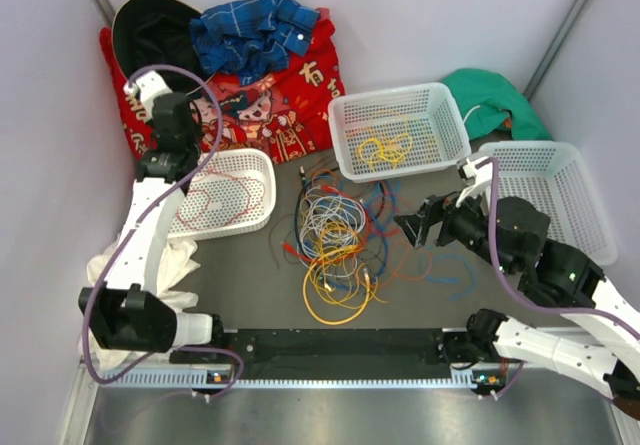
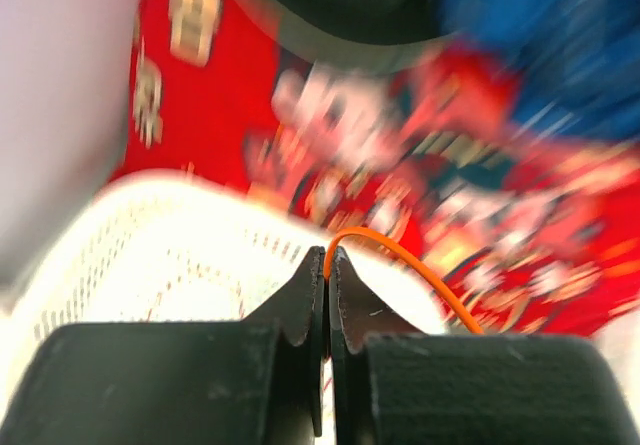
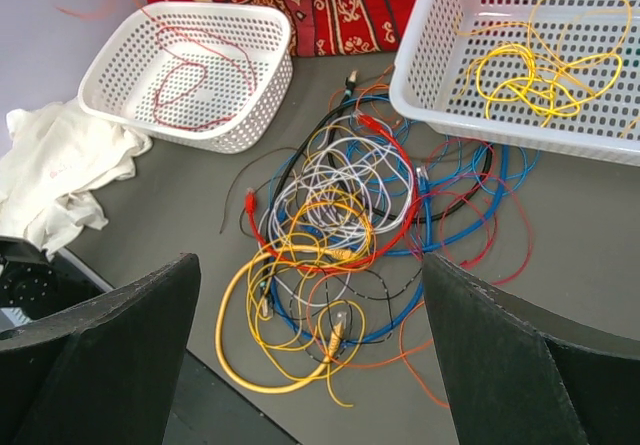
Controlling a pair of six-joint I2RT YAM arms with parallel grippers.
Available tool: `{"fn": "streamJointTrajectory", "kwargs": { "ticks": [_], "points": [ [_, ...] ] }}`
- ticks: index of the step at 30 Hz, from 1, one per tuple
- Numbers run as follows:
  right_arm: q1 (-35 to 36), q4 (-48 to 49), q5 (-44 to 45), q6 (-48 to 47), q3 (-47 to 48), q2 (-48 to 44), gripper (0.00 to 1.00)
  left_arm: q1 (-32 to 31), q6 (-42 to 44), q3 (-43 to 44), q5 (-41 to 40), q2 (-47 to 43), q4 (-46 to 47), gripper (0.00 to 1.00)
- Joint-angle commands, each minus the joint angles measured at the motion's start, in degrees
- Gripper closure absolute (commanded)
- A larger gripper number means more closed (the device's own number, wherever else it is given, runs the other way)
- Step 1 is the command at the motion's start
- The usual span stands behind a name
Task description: Untangle the cables
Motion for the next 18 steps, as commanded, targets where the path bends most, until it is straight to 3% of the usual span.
{"fn": "streamJointTrajectory", "kwargs": {
  "ticks": [1, 7, 10, 15, 16, 17, 18],
  "points": [
    [0.3, -0.1, 1.0, -0.1, -0.8, -0.8, 0.10, 1.7, -5.2, -8.9, 2.4, 0.1, 1.6, 1.00],
    [0.3, 0.0, 0.2, 0.6, -1.6, -0.5, 0.10, 2.5, -6.5, -19.2, 1.1, -0.3, 4.9, 1.00],
    [0.3, 0.0, 0.2, 1.1, -2.2, -0.5, 0.10, 2.9, -6.5, -19.9, 2.4, 0.5, 3.7, 1.00],
    [0.3, 0.1, 0.1, 1.5, -2.4, -0.4, 0.09, 3.0, -6.2, -17.7, 1.3, 3.4, -0.6, 0.27],
    [0.3, 0.0, 0.1, 1.5, -2.4, -0.3, 0.10, 3.0, -6.2, -16.1, 0.9, 3.7, -2.0, 0.19],
    [0.3, 0.1, 0.1, 1.6, -2.4, -0.3, 0.09, 3.0, -5.9, -15.3, 0.9, 4.1, -2.6, 0.01],
    [0.3, 0.0, 0.1, 1.6, -2.5, -0.2, 0.09, 3.0, -5.5, -14.6, 1.1, 4.3, -2.9, 0.01]
  ]
}}
